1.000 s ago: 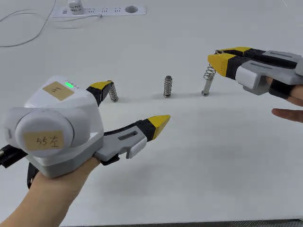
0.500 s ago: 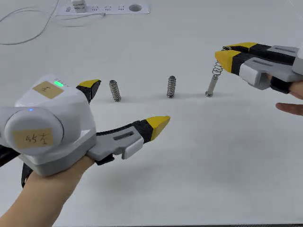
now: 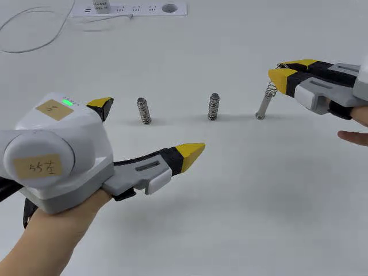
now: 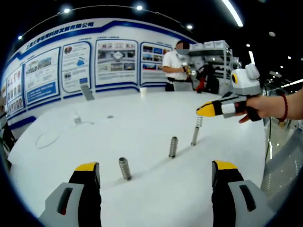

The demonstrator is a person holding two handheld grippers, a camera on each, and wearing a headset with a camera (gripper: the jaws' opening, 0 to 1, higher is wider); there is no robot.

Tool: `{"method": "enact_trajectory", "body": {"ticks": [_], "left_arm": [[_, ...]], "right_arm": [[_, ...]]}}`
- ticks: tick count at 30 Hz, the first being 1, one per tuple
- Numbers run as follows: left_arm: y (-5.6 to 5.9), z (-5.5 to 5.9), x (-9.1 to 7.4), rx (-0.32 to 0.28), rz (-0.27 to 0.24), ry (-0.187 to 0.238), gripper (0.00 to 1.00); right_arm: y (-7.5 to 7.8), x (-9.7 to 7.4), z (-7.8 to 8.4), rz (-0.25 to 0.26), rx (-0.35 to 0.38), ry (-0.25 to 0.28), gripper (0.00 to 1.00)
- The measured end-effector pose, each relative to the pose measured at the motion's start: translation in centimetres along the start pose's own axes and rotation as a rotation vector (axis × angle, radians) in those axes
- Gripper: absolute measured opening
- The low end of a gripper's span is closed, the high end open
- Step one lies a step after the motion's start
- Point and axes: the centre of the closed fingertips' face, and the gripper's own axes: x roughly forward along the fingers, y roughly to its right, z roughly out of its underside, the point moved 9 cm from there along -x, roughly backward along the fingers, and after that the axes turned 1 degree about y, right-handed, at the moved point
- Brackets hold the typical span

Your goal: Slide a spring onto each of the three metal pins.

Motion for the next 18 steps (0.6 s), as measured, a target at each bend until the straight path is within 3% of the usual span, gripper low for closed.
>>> {"method": "enact_trajectory", "body": {"ticks": [18], "left_arm": [[0.0,0.4,-0.1,-0.003,-0.001,-0.02,0.97]], "right_arm": [[0.2,0.5,1.7,-0.001,-0.004,-0.019,0.12]]}}
